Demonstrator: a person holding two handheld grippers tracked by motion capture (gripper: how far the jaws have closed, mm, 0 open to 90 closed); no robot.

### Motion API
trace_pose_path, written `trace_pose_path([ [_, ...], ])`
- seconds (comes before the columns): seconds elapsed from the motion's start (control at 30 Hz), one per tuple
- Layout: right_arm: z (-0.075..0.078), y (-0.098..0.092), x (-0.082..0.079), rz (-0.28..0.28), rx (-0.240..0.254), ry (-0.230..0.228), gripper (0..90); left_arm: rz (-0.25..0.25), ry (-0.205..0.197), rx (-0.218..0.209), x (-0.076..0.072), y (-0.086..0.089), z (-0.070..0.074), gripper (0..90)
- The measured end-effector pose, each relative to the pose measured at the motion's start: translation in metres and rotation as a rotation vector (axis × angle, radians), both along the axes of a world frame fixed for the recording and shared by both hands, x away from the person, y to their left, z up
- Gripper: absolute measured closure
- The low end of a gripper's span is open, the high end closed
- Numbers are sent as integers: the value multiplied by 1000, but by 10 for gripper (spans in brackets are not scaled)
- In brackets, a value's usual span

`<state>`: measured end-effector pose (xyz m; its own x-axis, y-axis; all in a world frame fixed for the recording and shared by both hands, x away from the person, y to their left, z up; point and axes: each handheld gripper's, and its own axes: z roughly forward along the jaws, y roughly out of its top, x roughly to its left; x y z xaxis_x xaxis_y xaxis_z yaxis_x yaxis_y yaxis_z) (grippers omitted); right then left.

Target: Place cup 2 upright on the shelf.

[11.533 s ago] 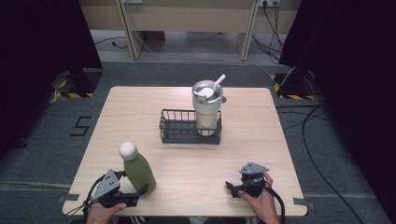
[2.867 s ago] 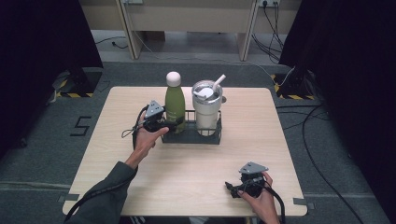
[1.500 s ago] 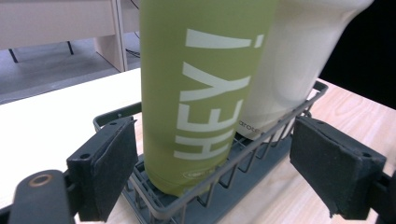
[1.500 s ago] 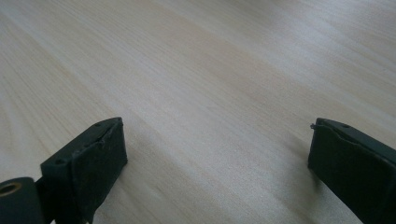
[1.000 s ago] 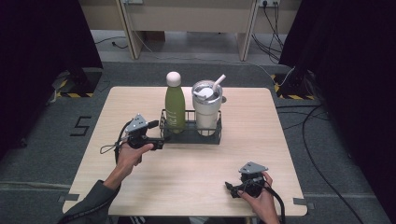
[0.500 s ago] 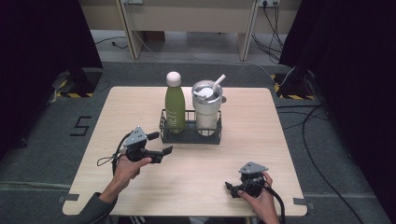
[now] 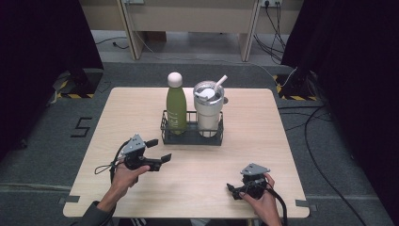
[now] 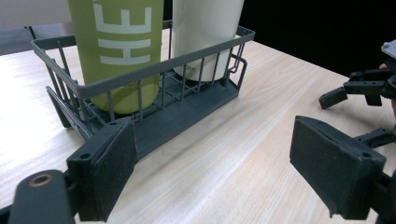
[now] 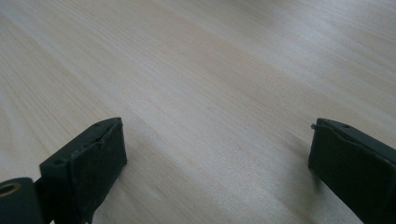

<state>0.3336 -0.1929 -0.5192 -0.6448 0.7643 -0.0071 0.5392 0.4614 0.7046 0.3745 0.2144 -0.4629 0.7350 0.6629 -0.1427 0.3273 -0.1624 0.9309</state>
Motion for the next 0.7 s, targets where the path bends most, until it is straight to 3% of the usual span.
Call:
trace_pose_path([
  [0.7, 0, 0, 0, 0, 0, 0, 45, -73, 27, 89, -32, 4, -29, 149],
])
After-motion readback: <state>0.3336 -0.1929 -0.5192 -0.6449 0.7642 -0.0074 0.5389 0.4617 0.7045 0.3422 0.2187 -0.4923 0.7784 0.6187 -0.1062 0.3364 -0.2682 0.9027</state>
